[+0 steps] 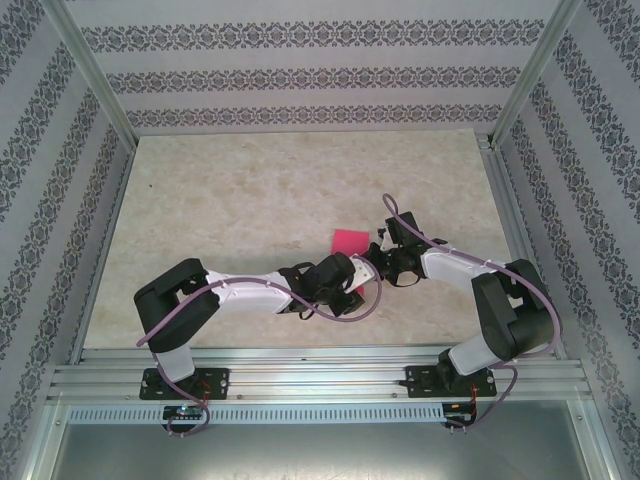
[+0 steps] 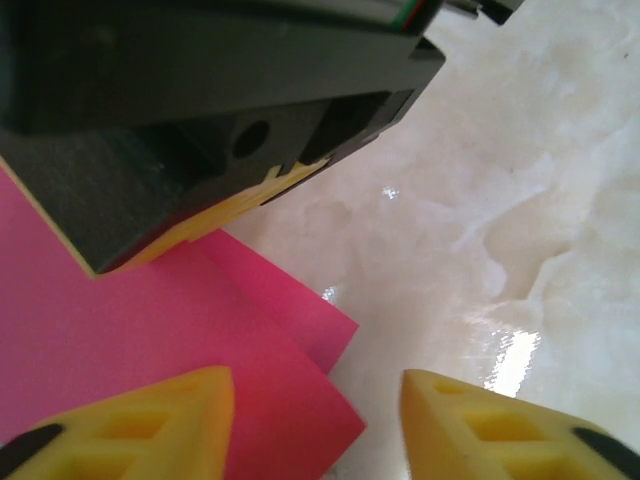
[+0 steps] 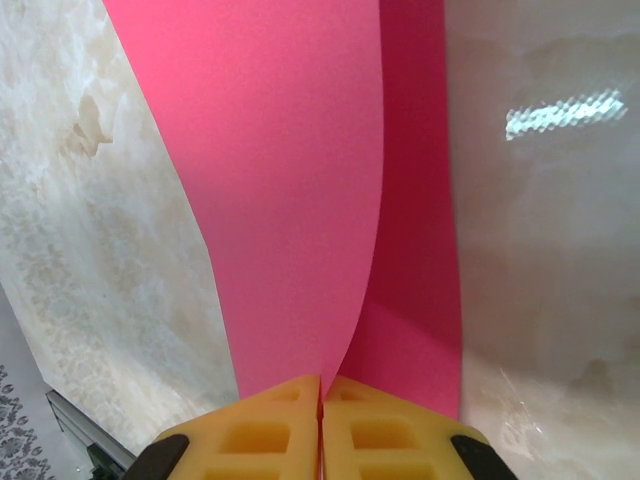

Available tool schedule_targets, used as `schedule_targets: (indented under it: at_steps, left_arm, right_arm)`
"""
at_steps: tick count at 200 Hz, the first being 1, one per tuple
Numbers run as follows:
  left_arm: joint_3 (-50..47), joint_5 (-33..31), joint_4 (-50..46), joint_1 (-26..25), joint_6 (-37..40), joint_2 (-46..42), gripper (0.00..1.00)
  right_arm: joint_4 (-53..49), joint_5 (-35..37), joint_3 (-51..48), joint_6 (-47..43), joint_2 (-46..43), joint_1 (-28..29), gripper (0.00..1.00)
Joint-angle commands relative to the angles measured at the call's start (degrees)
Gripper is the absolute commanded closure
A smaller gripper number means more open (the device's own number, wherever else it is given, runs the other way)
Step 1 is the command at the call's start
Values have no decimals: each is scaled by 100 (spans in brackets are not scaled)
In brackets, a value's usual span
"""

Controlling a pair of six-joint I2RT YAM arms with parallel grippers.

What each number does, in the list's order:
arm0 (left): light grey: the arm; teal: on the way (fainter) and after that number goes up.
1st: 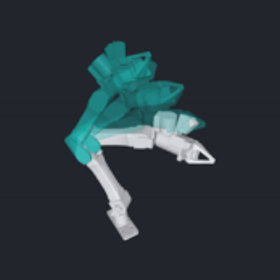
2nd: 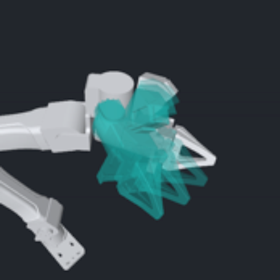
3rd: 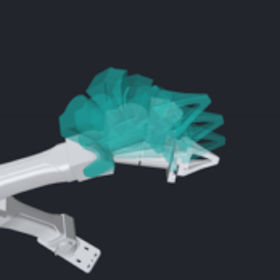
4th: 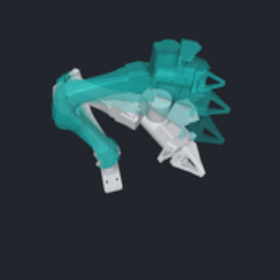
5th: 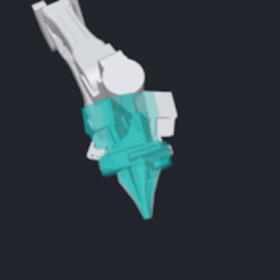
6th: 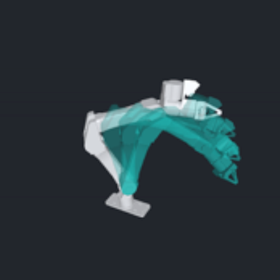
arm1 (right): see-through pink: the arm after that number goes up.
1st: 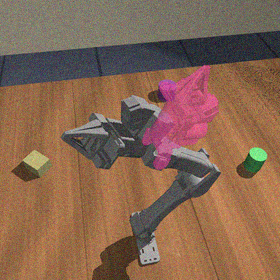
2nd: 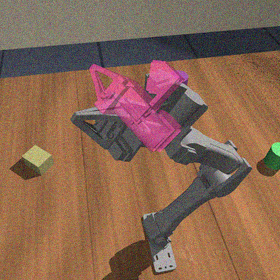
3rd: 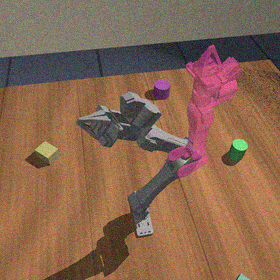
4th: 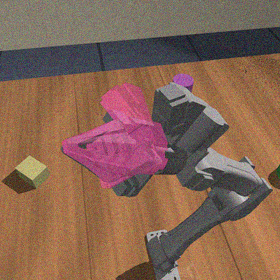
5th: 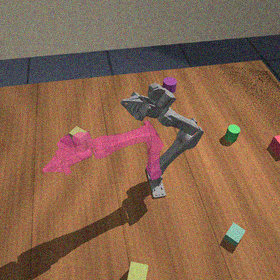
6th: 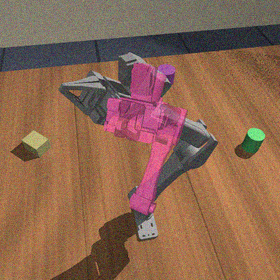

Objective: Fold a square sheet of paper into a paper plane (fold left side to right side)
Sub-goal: Fold the triangle a second time at the center of the table.

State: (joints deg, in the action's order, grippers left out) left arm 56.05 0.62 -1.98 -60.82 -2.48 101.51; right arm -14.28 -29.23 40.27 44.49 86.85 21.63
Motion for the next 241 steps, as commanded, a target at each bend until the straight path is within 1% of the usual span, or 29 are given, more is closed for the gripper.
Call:
schedule_targets:
  at_steps: [1,31,42,68,86,100,117,137,173,186,206,241]
  left_arm:
    - [135,-142,-200,-61,74,-4,62]
    - [123,-36,-208,-31,7,-72,82]
    - [93,106,-148,22,-53,-100,88]
    - [-34,522,117,217,-268,-192,99]
    - [-124,902,293,409,-399,-261,100]
    - [-167,1323,412,604,-482,-282,100]
    - [-190,1804,490,849,-574,-281,100]
    - [-233,2198,517,1113,-626,-273,100]
    - [-289,2570,548,1382,-633,-210,100]
    - [-274,2628,512,1477,-623,-184,100]
    - [-283,2654,488,1622,-639,-193,100]
    - [-314,2766,406,1816,-622,-221,100]
  right_arm:
    - [-115,66,180,-119,-17,-8,90]
    - [-243,180,232,-236,-122,-36,83]
    - [-299,225,244,-293,-187,-58,79]
    - [-390,320,205,-410,-422,-140,72]
    - [-479,404,140,-504,-625,-232,67]
    - [-520,451,67,-574,-800,-305,60]
    - [-516,504,-47,-639,-1018,-356,57]
    - [-471,493,-189,-706,-1226,-361,58]
    - [-214,331,-545,-605,-1415,-338,61]
    - [-102,272,-656,-528,-1450,-270,64]
    - [-14,308,-834,-370,-1495,-86,73]
    - [261,498,-1162,-22,-1489,214,82]
